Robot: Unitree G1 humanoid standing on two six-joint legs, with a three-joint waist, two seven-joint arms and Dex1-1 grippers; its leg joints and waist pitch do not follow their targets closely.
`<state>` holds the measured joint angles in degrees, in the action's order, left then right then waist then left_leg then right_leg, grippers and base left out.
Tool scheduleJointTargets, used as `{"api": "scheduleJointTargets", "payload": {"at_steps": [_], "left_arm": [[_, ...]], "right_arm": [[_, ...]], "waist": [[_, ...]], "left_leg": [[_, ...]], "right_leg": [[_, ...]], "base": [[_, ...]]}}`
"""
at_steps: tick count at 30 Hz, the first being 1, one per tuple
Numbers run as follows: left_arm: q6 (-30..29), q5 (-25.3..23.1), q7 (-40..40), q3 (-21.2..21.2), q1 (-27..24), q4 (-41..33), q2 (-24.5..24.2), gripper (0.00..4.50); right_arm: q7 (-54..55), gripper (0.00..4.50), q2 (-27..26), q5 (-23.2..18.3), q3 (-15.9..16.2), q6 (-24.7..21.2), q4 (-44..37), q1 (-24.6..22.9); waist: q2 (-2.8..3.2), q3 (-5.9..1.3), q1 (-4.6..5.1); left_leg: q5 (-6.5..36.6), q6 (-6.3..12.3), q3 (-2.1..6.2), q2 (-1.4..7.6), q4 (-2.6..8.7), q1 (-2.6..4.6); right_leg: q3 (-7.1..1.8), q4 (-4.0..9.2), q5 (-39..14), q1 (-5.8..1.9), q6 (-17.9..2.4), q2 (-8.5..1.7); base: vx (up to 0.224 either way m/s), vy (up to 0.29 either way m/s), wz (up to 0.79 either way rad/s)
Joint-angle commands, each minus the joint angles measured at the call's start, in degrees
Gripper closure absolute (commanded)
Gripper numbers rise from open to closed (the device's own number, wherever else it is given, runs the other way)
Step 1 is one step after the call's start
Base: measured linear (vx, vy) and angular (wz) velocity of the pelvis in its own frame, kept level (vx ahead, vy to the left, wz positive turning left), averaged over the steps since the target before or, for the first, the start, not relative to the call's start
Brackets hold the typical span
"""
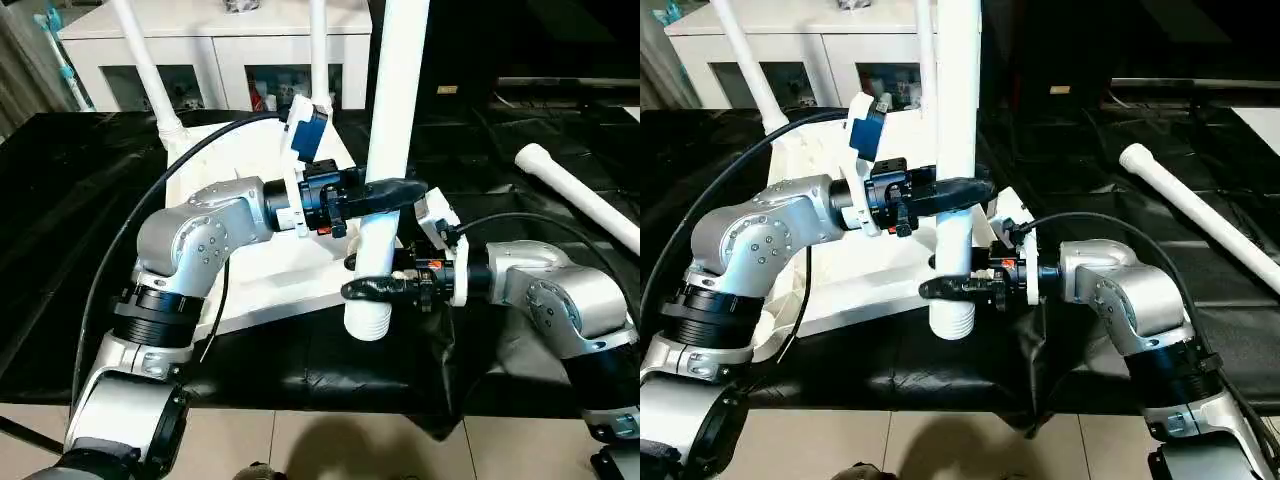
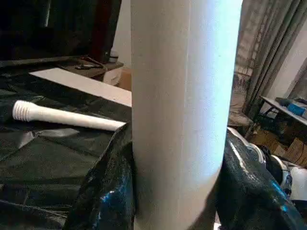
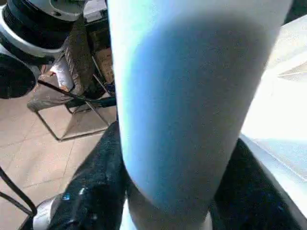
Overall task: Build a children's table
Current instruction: Pick table leg
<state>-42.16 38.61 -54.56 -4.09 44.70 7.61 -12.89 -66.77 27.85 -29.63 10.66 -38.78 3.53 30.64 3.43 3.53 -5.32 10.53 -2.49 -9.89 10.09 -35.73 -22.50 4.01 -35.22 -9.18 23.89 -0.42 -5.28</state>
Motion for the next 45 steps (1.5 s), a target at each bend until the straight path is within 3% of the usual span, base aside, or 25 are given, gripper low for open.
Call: {"api": "scheduleJointTargets", "payload": {"at_steps": [1,12,14,16,19,20,21,26,28,29,30,31,32,34,35,36,37,38,39,40,41,43,44,45], "left_arm": [[-0.42,0.41,0.03,1.17,0.28,-0.92,-0.10,2.69],[-0.37,-0.07,2.93,2.01,-0.48,-1.20,0.08,2.69],[-1.44,1.85,1.19,2.70,-1.10,-2.04,-0.10,2.13],[-2.59,5.47,2.12,5.60,-1.36,-2.50,1.57,1.97],[1.95,6.96,6.02,9.80,-1.47,-1.70,5.19,1.71],[3.89,7.63,7.83,11.66,-1.56,-1.06,6.72,1.68],[4.53,9.26,9.18,13.64,-2.05,-0.52,7.90,1.68],[4.89,14.70,12.18,18.52,-6.23,-2.67,10.18,1.68],[4.46,12.46,15.03,18.60,-8.63,-5.05,9.46,1.68],[4.47,6.68,20.26,17.95,-10.77,-6.59,8.01,1.68],[4.04,1.54,24.46,17.39,-12.53,-7.43,6.02,1.68],[4.04,1.54,24.46,17.39,-12.53,-7.43,6.02,1.68],[2.56,-11.64,33.60,14.63,-17.97,-12.11,0.72,1.68],[2.75,-13.22,34.95,14.25,-18.93,-12.92,0.14,1.68],[5.22,-19.04,38.11,12.16,-21.50,-14.40,-1.79,1.68],[6.21,-20.80,39.09,11.30,-22.27,-14.72,-2.50,1.68],[9.30,-25.53,42.21,9.97,-25.01,-16.24,-3.49,1.68],[10.59,-27.49,43.75,9.63,-26.27,-17.15,-3.48,1.68],[9.87,-27.52,45.26,9.68,-27.62,-19.67,-2.85,1.68],[8.95,-22.73,44.16,11.35,-28.71,-21.39,-0.07,1.68],[8.34,-18.88,43.01,12.47,-29.45,-22.44,2.06,1.68],[10.70,-18.80,42.53,11.57,-31.57,-23.08,3.76,1.68],[11.61,-20.94,42.86,8.70,-32.73,-23.68,3.82,1.68],[11.64,-21.98,43.80,7.65,-34.33,-24.25,4.24,1.68]], "right_arm": [[-0.62,2.56,-0.04,-1.08,-0.92,-0.86,-0.59,-0.41],[-0.61,2.64,0.22,-1.59,-1.55,-0.68,-0.72,-0.75],[-0.09,2.64,-0.09,-1.72,-2.10,-0.48,-0.83,-0.79],[0.54,2.64,-0.48,-1.87,-2.69,-0.18,-0.77,-0.81],[1.93,2.65,-1.23,-2.11,-3.86,0.31,-0.51,-0.89],[2.78,2.65,-1.70,-2.33,-4.60,0.54,-0.36,-0.91],[4.09,2.65,-2.48,-2.72,-5.71,0.83,-0.22,-0.99],[9.69,2.65,-4.72,-2.70,-9.22,2.72,-0.18,-1.75],[14.62,2.65,-5.53,-0.45,-10.65,4.78,0.26,-1.99],[20.54,2.65,-6.48,2.19,-12.36,6.60,0.89,-1.93],[24.69,2.65,-6.87,3.47,-13.53,5.34,0.65,-1.93],[24.69,2.65,-6.87,3.47,-13.53,5.34,0.65,-1.93],[30.32,2.65,-5.67,6.85,-14.07,1.44,-2.37,-3.90],[30.69,2.65,-5.44,7.21,-14.07,0.93,-3.15,-4.55],[32.76,2.65,-5.44,9.18,-14.59,2.17,-5.25,-6.64],[33.62,2.65,-5.52,9.91,-14.84,2.94,-5.82,-7.29],[37.06,2.65,-6.50,12.42,-15.80,5.46,-8.89,-9.71],[38.74,2.65,-7.05,13.54,-16.40,6.69,-10.54,-10.86],[41.10,2.65,-7.82,13.15,-18.01,5.40,-13.02,-11.85],[43.37,2.65,-9.13,12.75,-19.52,4.94,-15.19,-12.97],[44.86,2.65,-10.08,12.25,-20.53,4.64,-16.45,-13.76],[46.42,2.65,-11.32,11.82,-21.34,5.70,-17.43,-15.84],[47.70,2.65,-12.19,11.11,-21.62,5.35,-18.56,-17.16],[48.96,2.65,-13.94,10.59,-21.61,5.73,-19.91,-18.94]], "waist": [[-1.30,-4.90,-0.23],[-1.28,-4.90,-0.23],[-1.18,-4.92,-0.27],[-1.28,-4.88,-0.20],[-1.34,-4.87,-0.22],[-1.35,-4.87,-0.30],[-0.95,-4.87,-0.36],[-1.26,-4.95,-0.21],[-1.22,-4.92,-0.04],[-1.34,-4.91,0.00],[-2.17,-4.75,0.19],[-1.70,-4.69,0.21],[-1.89,-4.54,0.21],[-1.66,-4.37,0.37],[-1.65,-4.49,0.26],[-0.94,-4.44,0.16],[0.80,-4.58,-0.13],[-0.37,-4.76,0.19],[1.46,-4.79,0.07],[0.66,-4.80,0.31],[1.49,-4.64,0.32],[1.17,-4.40,0.44],[-0.08,-4.29,0.43],[1.37,-4.09,0.52]], "left_leg": [[5.94,3.76,0.57,2.01,3.65,0.60],[6.17,3.65,0.54,2.03,3.62,0.56],[6.12,3.71,0.55,1.97,3.60,0.60],[6.09,3.73,0.51,1.90,3.58,0.47],[6.47,3.67,0.48,1.91,3.51,0.43],[6.66,3.65,0.52,1.94,3.52,0.42],[7.00,3.67,0.60,1.91,3.52,0.48],[6.97,3.63,0.57,1.83,3.61,0.44],[6.67,3.17,0.75,2.24,3.86,0.41],[7.36,3.08,0.51,2.02,3.77,0.79],[7.24,2.69,0.65,2.33,4.10,0.62],[7.27,2.30,0.80,2.35,4.15,0.69],[8.33,1.09,1.06,2.54,4.61,0.90],[8.90,0.47,0.86,2.32,4.66,0.95],[10.03,-0.04,0.79,2.19,4.65,1.32],[10.79,-0.45,0.94,2.28,4.86,1.15],[11.63,-0.89,1.30,2.28,4.84,1.43],[11.40,-0.81,1.17,2.17,4.87,1.09],[11.64,-1.03,1.30,2.10,4.79,1.23],[11.78,-0.94,1.13,2.24,4.79,1.34],[13.31,-0.92,1.12,2.31,4.90,1.51],[15.40,-0.29,0.83,1.99,4.83,1.37],[15.82,0.76,0.78,1.74,4.89,0.96],[16.54,0.86,0.97,1.78,5.04,0.85]], "right_leg": [[-2.03,3.70,-12.94,-3.76,-12.59,-2.60],[-2.06,3.76,-12.86,-3.82,-12.63,-2.66],[-2.02,3.73,-13.04,-3.78,-12.67,-2.63],[-1.98,3.80,-12.91,-3.87,-12.94,-2.66],[-1.95,3.99,-13.35,-3.89,-13.09,-2.64],[-1.92,4.05,-13.40,-3.92,-12.98,-2.67],[-1.88,4.10,-13.83,-3.86,-12.80,-2.66],[-1.81,4.08,-14.13,-3.84,-11.92,-2.50],[-1.87,3.95,-14.38,-3.65,-11.39,-2.64],[-1.84,4.29,-15.56,-3.41,-10.87,-2.36],[-1.92,4.21,-16.14,-3.36,-9.94,-2.38],[-1.95,4.03,-16.63,-3.31,-9.37,-2.34],[-2.03,4.21,-19.38,-3.47,-6.79,-2.30],[-2.10,4.48,-20.63,-3.29,-4.91,-2.19],[-2.11,4.73,-21.83,-3.10,-4.67,-2.25],[-2.15,5.17,-21.10,-2.94,-4.13,-2.14],[-2.04,4.79,-20.34,-2.74,-4.25,-2.21],[-1.99,4.77,-16.45,-3.08,-4.58,-2.03],[-2.03,4.51,-15.61,-2.84,-5.25,-2.04],[-2.07,4.81,-14.50,-2.83,-5.74,-1.95],[-2.08,4.90,-13.89,-2.68,-7.55,-2.05],[-2.04,5.27,-15.70,-2.64,-8.65,-1.99],[-2.06,5.33,-19.89,-2.90,-7.65,-2.19],[-2.14,5.63,-24.27,-2.67,-5.64,-2.27]], "base": [[0.000,0.000,0.00],[0.000,0.000,0.00],[0.000,0.000,0.00],[0.000,0.000,0.00],[0.000,0.000,0.00],[0.000,0.000,0.00],[0.000,0.000,0.00],[0.000,0.000,0.00],[0.000,0.000,0.00],[0.000,0.000,0.00],[0.000,0.000,0.00],[0.000,0.000,0.00],[0.000,0.000,0.00],[0.000,0.000,0.00],[0.000,0.000,0.00],[0.000,0.000,0.00],[0.000,0.000,0.00],[0.000,0.000,0.00],[0.000,0.000,0.00],[0.000,0.000,0.00],[0.000,0.000,0.00],[0.000,0.000,0.00],[0.000,0.000,0.00],[0.000,0.000,0.00]]}}
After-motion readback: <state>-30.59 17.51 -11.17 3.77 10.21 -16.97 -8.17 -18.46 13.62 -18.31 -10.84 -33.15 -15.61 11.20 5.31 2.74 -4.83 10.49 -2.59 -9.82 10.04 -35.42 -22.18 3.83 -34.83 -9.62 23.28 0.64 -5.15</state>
